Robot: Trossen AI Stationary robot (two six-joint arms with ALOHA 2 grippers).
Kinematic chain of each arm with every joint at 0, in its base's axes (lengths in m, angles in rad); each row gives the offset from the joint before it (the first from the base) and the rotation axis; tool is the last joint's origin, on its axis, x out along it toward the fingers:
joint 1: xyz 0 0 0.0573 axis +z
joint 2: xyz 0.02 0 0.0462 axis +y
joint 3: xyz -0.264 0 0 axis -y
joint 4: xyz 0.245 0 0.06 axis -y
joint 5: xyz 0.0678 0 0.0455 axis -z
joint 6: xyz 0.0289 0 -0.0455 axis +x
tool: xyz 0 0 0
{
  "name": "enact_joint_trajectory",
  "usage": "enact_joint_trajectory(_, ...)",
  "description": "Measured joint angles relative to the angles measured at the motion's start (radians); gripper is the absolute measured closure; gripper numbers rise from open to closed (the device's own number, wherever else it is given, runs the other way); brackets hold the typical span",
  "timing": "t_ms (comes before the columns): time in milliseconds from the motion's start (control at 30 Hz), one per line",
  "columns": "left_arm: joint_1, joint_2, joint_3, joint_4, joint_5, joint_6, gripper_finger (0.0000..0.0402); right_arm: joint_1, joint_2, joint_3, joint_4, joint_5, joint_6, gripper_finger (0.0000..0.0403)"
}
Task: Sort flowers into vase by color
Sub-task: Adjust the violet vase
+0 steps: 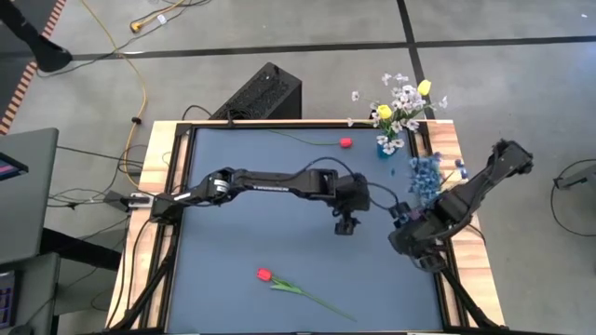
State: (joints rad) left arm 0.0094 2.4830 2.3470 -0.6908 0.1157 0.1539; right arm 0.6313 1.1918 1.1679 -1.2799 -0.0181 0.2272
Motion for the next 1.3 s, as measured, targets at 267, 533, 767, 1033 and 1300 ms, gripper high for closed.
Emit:
enact_joint_trajectory(267,0.006,-0.012,0.0,-0.013,-0.009,0.03,0.013,-0.006,0.058,0.0,-0.225,-0.26,0.352,0.0182)
enact_joint_trajectory(533,0.008,-0.011,0.0,-0.024,-0.008,0.092,0.013,0.026,0.016,0.0,-0.226,-0.561,0.664,0.0182)
enact_joint_trajectory(767,0.016,-0.017,0.0,-0.151,0.009,0.116,0.013,0.109,-0.114,0.0,0.1,-0.417,0.856,0.0182)
enact_joint_trajectory(1033,0.016,-0.017,0.0,-0.194,0.044,0.114,0.013,0.196,-0.251,0.0,0.365,0.356,0.731,0.0182)
enact_joint_trajectory(1300,0.018,-0.017,0.0,-0.276,0.028,0.08,0.013,0.165,-0.288,0.0,0.356,0.642,0.457,0.0182)
